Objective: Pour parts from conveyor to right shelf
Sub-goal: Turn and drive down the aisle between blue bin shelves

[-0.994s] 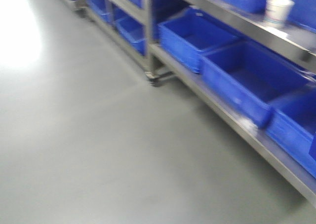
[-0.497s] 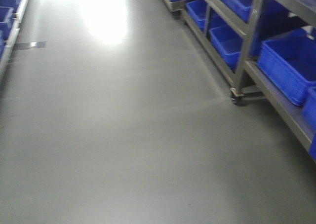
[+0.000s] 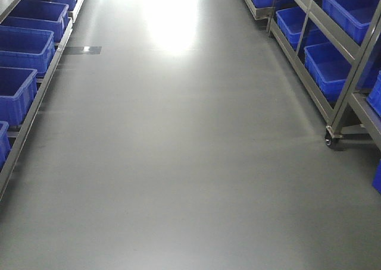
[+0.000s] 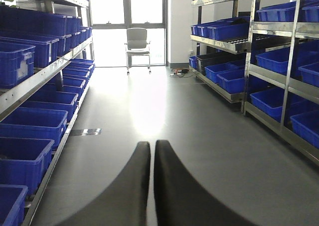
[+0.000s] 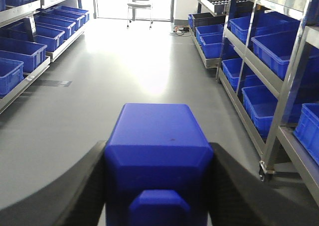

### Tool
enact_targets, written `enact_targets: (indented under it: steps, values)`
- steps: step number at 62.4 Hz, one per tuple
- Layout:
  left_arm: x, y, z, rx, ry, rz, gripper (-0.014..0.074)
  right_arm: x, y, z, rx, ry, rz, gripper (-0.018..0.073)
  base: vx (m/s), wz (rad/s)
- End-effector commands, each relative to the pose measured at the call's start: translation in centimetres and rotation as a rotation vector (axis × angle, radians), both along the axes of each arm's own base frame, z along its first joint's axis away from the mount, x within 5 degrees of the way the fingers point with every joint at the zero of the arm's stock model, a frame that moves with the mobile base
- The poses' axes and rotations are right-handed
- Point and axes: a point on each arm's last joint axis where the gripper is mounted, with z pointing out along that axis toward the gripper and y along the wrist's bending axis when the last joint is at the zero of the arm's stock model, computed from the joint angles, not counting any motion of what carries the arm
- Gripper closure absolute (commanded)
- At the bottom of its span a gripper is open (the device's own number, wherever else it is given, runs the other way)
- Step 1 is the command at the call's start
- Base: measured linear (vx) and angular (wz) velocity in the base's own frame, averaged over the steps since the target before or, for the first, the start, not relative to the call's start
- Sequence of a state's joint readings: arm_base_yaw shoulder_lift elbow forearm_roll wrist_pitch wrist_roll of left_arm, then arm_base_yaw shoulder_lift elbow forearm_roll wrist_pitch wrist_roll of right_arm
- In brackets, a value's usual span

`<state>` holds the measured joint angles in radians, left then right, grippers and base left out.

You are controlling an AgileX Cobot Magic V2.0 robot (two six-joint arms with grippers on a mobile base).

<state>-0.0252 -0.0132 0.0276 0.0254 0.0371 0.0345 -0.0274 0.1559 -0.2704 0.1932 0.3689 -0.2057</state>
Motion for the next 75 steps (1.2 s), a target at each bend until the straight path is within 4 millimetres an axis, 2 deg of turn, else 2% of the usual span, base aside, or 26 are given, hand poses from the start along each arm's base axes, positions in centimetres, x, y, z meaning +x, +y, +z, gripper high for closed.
enact_targets:
  steps: [1, 33, 75]
  values:
    - [-0.01, -0.02, -0.29, -0.007, -0.057, -0.003, 0.0603, 0.02, -0.12, 1.62, -0.003, -0.097, -0.012, 0.0568, 0.22, 0.09]
    - [-0.01, -0.02, -0.29, -0.007, -0.057, -0.003, 0.0603, 0.02, -0.12, 1.62, -0.003, -0.097, -0.012, 0.0568, 0.33, -0.09]
    - [-0.01, -0.02, -0.29, -0.007, -0.057, -0.003, 0.0603, 0.02, -0.12, 1.62, -0.003, -0.097, -0.012, 0.0568, 0.5, 0.02]
